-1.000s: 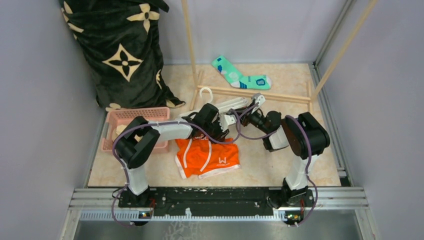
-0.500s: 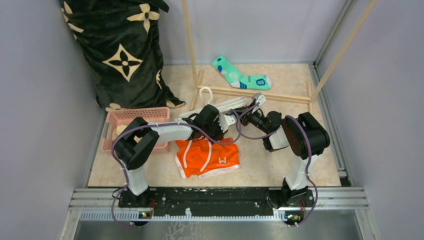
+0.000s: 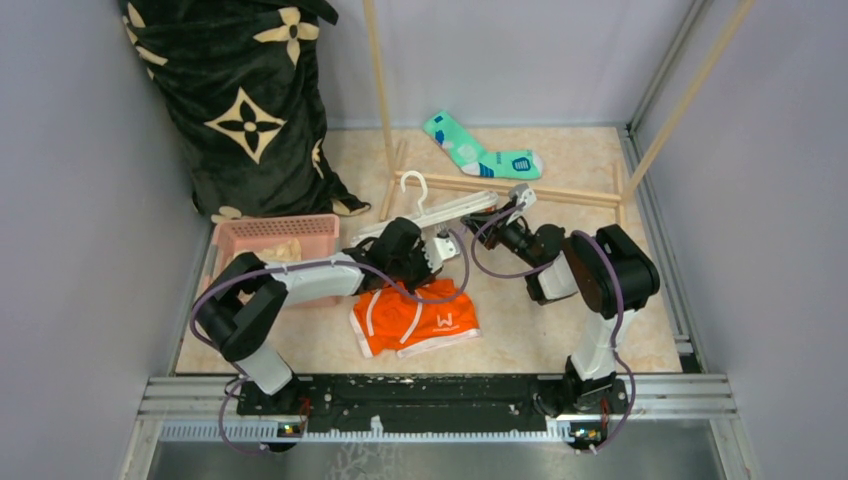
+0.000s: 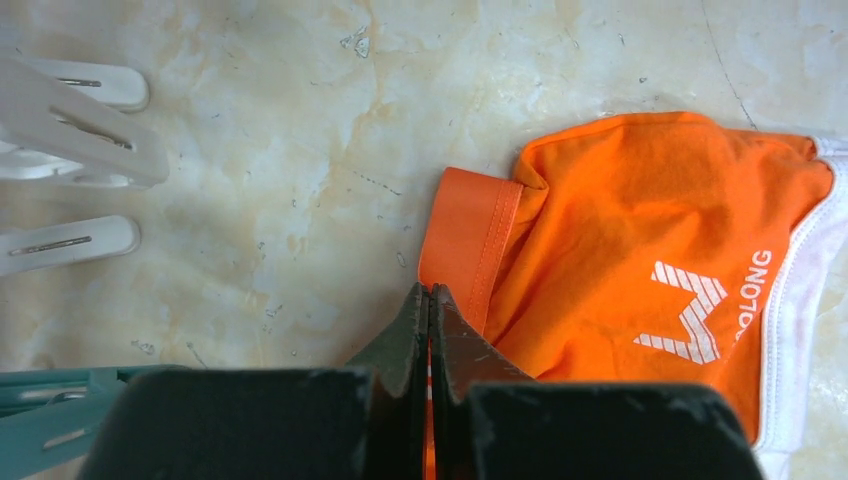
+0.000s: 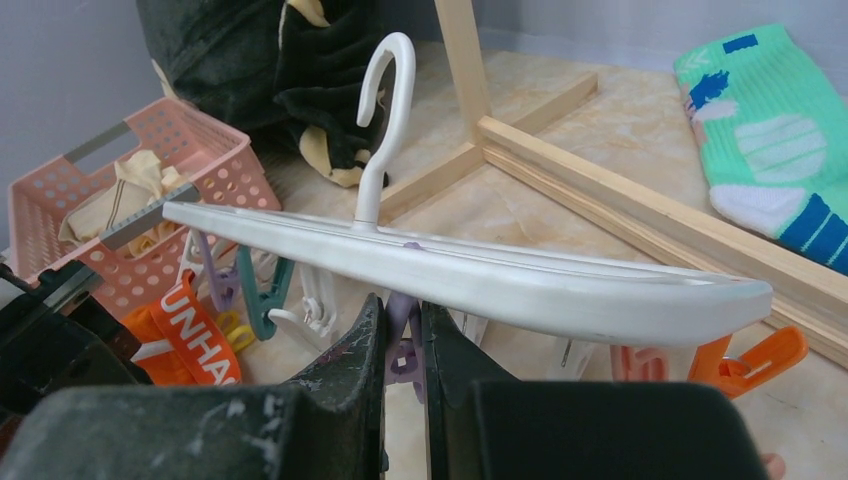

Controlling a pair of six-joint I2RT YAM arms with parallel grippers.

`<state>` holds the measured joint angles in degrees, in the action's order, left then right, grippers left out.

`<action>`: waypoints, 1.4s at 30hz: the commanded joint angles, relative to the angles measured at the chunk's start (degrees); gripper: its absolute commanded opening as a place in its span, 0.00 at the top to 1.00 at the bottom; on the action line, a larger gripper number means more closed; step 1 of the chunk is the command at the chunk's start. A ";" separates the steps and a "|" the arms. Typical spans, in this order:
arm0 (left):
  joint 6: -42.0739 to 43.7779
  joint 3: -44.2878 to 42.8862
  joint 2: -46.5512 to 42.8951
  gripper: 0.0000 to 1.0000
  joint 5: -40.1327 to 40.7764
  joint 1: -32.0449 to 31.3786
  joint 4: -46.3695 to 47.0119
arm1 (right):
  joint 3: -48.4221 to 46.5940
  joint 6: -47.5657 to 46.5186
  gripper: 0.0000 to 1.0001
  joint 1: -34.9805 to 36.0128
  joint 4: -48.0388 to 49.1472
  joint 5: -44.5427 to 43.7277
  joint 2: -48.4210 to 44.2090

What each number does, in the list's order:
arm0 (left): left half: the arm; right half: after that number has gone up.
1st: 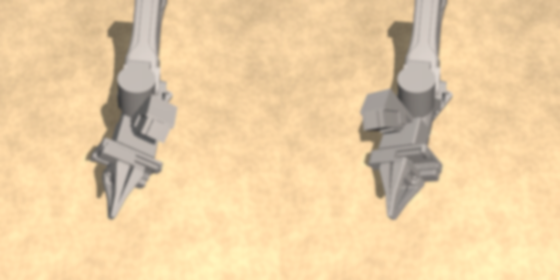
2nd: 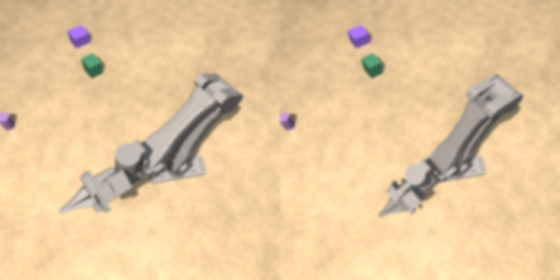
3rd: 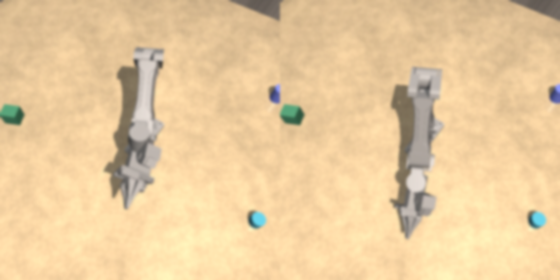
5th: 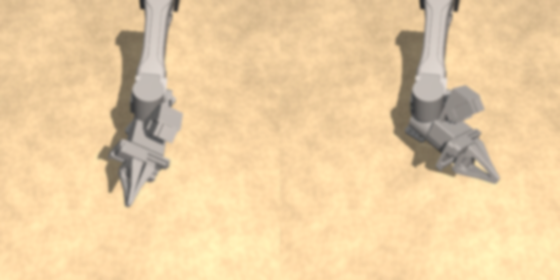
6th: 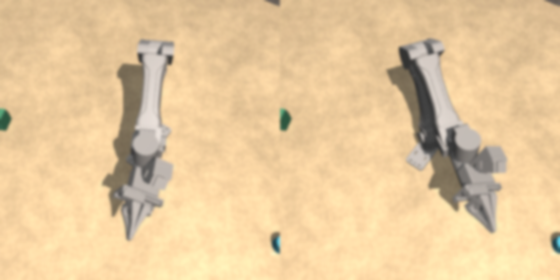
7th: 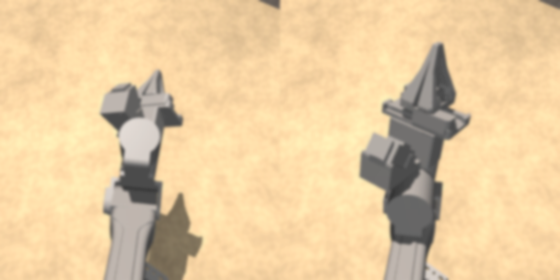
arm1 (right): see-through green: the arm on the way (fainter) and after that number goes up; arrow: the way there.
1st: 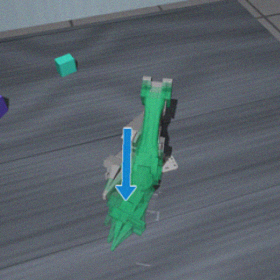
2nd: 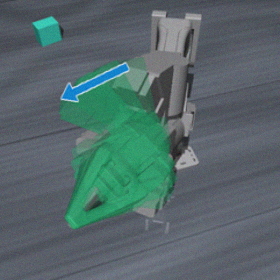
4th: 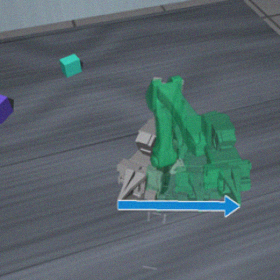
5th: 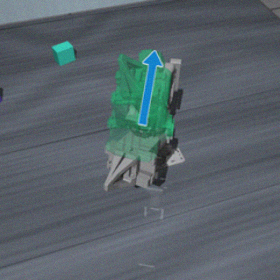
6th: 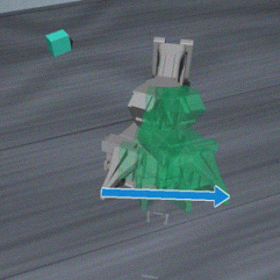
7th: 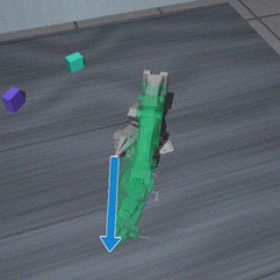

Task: Clip the underwear to the hanger
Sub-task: Adjust the underwear at the center of the board.

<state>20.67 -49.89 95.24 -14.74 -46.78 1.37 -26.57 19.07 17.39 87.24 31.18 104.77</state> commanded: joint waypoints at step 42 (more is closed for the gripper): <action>4.31 12.18 -18.65 0.54 26.42 -27.54 -3.75 | -0.97 3.05 1.00 -0.91 10.11 0.99 1.84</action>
<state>25.34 -38.37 81.41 8.08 -74.26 -3.88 -26.26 21.17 16.73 87.46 31.40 106.61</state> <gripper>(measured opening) 0.409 0.104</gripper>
